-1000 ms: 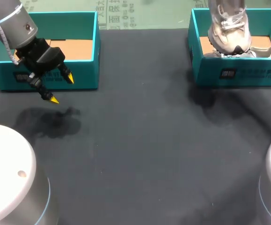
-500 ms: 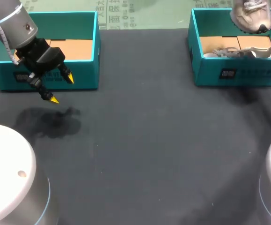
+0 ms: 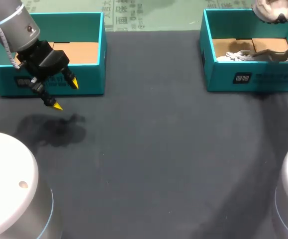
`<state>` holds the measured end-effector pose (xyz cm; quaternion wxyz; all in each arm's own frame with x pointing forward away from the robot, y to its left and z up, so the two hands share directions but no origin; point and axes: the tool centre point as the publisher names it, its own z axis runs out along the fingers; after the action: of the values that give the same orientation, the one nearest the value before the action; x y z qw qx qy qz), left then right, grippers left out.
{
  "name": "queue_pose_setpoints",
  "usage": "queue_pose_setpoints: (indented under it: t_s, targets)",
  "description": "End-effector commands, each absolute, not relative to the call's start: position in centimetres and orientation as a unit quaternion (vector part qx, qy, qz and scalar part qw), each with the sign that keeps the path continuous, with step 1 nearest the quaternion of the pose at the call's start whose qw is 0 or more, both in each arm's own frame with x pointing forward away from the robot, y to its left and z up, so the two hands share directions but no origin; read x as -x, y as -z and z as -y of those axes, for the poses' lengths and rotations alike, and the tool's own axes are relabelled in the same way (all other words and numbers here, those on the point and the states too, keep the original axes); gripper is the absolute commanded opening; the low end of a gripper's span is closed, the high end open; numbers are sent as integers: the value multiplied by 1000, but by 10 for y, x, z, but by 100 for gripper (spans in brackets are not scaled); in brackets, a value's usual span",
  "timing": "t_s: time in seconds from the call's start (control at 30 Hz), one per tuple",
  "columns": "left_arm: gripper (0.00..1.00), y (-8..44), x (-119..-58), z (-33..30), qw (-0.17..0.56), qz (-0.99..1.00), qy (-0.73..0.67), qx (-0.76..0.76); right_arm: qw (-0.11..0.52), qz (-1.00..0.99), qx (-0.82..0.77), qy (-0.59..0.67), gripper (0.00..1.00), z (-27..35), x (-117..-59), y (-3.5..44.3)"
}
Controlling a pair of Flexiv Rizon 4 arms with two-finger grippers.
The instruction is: Take the shoe out of the shoebox, open the shoe tongue, remove and reinsert the insole, then place the shoe into the shoebox
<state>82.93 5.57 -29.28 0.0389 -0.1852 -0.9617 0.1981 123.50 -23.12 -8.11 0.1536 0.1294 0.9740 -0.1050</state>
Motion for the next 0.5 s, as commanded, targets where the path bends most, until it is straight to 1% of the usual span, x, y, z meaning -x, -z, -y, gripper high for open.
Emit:
queue_pose_setpoints:
  t_s: [0.03,0.23,0.4,0.47,0.5]
  targets:
    - [100,293,-828,-56,38,962,-197,185,159,-953,-232,113,0,242,-1220,84]
    - [100,293,-828,-56,38,962,-197,185,159,-912,-357,126,0,264,-1196,90]
    - [100,293,-828,-56,38,962,-197,185,164,-880,-426,135,0,276,-1177,90]
    - [100,293,-828,-56,38,962,-197,185,162,-837,-496,164,0,279,-1166,89]
    - [100,293,-828,-56,38,962,-197,185,162,-837,-496,164,0,279,-1166,89]
